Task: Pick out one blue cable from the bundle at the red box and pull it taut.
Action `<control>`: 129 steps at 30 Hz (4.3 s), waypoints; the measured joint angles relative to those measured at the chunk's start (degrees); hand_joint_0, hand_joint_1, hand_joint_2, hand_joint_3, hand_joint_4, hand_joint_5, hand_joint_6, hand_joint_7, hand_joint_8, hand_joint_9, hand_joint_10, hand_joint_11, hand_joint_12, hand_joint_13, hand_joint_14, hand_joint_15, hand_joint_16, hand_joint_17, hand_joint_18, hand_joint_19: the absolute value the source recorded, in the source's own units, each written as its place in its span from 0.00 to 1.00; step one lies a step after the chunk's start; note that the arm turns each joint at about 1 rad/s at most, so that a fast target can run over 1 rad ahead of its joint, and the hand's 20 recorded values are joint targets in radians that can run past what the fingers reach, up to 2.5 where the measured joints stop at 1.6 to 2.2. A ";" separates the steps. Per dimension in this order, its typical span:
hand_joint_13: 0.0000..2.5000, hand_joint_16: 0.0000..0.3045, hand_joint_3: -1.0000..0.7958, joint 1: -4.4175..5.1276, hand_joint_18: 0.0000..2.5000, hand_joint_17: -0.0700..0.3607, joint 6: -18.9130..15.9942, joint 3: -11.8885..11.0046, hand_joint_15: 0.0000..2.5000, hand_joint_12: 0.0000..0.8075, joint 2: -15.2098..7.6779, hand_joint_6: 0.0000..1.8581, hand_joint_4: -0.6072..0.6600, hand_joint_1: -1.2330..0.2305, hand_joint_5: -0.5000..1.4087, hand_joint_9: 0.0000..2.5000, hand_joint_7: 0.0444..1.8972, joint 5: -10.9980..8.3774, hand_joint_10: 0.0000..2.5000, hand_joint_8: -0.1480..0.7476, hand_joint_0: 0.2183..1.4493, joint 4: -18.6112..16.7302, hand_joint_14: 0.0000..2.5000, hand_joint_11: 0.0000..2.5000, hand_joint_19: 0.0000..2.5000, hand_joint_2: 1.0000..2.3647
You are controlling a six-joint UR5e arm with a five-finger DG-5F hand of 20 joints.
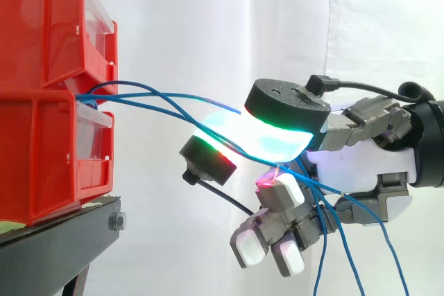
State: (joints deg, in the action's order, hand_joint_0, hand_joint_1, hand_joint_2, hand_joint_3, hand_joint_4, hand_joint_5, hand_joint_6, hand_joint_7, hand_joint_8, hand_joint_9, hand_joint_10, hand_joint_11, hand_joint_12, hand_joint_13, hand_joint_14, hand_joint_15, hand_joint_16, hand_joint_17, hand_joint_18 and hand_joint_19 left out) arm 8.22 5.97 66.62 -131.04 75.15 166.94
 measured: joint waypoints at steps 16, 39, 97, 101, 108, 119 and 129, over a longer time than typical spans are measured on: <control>0.42 0.18 0.28 0.04 0.38 0.44 0.05 0.00 0.20 0.47 0.00 0.45 0.28 0.40 0.25 0.59 0.57 -0.17 0.01 0.43 0.26 0.01 0.01 0.26 0.31 0.00; 0.40 0.17 0.28 -0.41 0.36 0.43 -0.21 -0.04 0.23 0.48 0.02 0.50 0.29 0.18 0.22 0.55 0.64 0.24 0.01 0.45 0.48 0.14 0.01 0.34 0.30 0.00; 0.41 0.19 0.28 -0.49 0.37 0.46 -0.26 -0.07 0.23 0.51 0.06 0.44 0.48 0.47 0.22 0.57 0.55 -0.05 0.01 0.49 0.27 0.15 0.01 0.30 0.33 0.00; 0.41 0.20 0.28 -0.43 0.37 0.48 -0.20 -0.07 0.22 0.54 0.04 0.44 0.49 0.50 0.22 0.57 0.53 -0.12 0.01 0.50 0.24 0.14 0.01 0.30 0.32 0.00; 0.41 0.21 0.28 -0.33 0.38 0.50 -0.13 -0.07 0.22 0.56 0.05 0.44 0.51 0.42 0.22 0.57 0.53 -0.17 0.01 0.52 0.20 0.14 0.01 0.29 0.32 0.00; 0.40 0.19 0.28 -0.26 0.36 0.46 -0.09 -0.03 0.23 0.51 0.03 0.45 0.50 0.34 0.22 0.56 0.53 -0.23 0.01 0.49 0.30 0.14 0.01 0.31 0.32 0.00; 0.41 0.18 0.37 -0.23 0.37 0.46 -0.08 -0.03 0.23 0.52 0.01 0.46 0.49 0.32 0.22 0.56 0.55 -0.26 0.01 0.50 0.33 0.14 0.01 0.32 0.32 0.01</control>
State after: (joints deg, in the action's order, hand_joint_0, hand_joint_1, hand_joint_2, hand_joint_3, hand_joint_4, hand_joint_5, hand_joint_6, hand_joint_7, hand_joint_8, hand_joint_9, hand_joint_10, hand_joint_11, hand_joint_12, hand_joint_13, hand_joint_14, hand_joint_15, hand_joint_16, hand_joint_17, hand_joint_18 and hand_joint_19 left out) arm 7.99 5.89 66.59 -131.03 74.88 167.08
